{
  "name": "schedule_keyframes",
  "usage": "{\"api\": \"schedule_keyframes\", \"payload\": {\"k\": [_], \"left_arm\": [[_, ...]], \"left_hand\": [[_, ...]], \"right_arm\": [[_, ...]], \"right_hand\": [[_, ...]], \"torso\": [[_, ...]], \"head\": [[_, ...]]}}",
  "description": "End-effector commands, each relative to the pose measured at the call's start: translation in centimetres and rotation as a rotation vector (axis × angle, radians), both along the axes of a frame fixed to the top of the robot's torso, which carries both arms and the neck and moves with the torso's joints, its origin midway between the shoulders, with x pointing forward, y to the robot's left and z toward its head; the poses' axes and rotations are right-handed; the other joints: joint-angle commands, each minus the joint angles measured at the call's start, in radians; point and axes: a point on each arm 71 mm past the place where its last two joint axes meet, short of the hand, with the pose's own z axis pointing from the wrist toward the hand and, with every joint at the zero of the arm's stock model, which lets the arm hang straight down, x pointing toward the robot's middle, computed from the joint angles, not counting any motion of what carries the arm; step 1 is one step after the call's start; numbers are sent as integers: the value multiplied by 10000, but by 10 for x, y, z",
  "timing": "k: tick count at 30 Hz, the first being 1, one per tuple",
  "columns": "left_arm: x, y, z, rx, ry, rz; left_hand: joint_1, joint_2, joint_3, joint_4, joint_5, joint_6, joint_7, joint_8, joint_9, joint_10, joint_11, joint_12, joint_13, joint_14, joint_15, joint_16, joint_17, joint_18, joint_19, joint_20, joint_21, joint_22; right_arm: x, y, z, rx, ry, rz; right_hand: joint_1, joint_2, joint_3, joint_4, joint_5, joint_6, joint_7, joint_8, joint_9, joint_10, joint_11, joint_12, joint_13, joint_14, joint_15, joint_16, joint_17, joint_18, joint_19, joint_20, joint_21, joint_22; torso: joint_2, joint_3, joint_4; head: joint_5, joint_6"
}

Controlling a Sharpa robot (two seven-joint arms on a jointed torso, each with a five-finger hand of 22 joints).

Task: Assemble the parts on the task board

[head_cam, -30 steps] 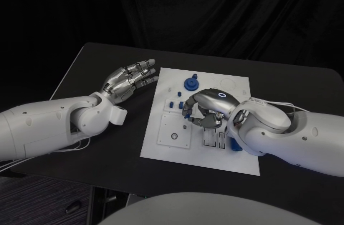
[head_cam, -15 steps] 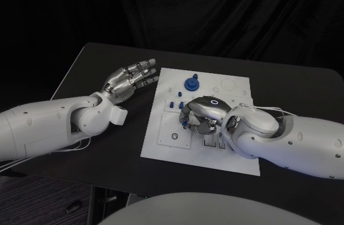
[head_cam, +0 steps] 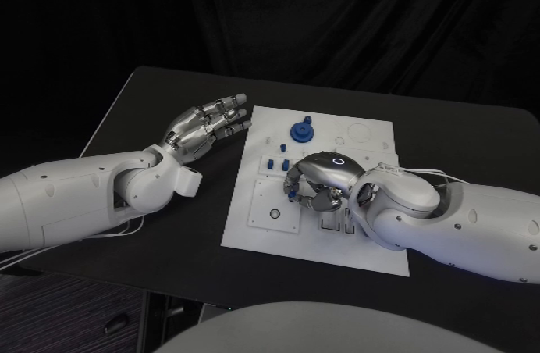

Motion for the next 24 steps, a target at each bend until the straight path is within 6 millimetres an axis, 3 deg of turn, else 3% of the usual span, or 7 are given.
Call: {"api": "schedule_keyframes", "payload": {"k": [1, 24], "left_arm": [[-1, 0, 3, -411, -391, 17], [-3, 2, -4, -322, -182, 56]], "left_hand": [[-1, -110, 74, 9, 13, 28, 28, 29, 14, 2, 77, 58, 12, 95, 1, 69, 8, -59, 92, 7, 54, 11], [-17, -127, 106, 36, -10, 13, 35, 25, 11, -12, 72, 34, 7, 100, 17, 78, 8, -93, 111, 6, 62, 12]], "right_arm": [[-2, -2, -2, -150, 20, -125], [-3, -6, -2, -200, 104, -197]], "right_hand": [[-57, 48, -54, -27, 43, 65, 6, 60, 18, 58, 10, -56, -16, 73, -4, 52, 0, -44, 71, 10, 28, 844], [-113, 60, -87, -5, 46, 102, -3, 52, 45, 128, 4, -107, -64, 67, -5, 38, -25, -46, 79, 6, 31, 842]], "torso": [[3, 10, 2], [-4, 3, -3]], "head": [[17, -1], [81, -1]]}}
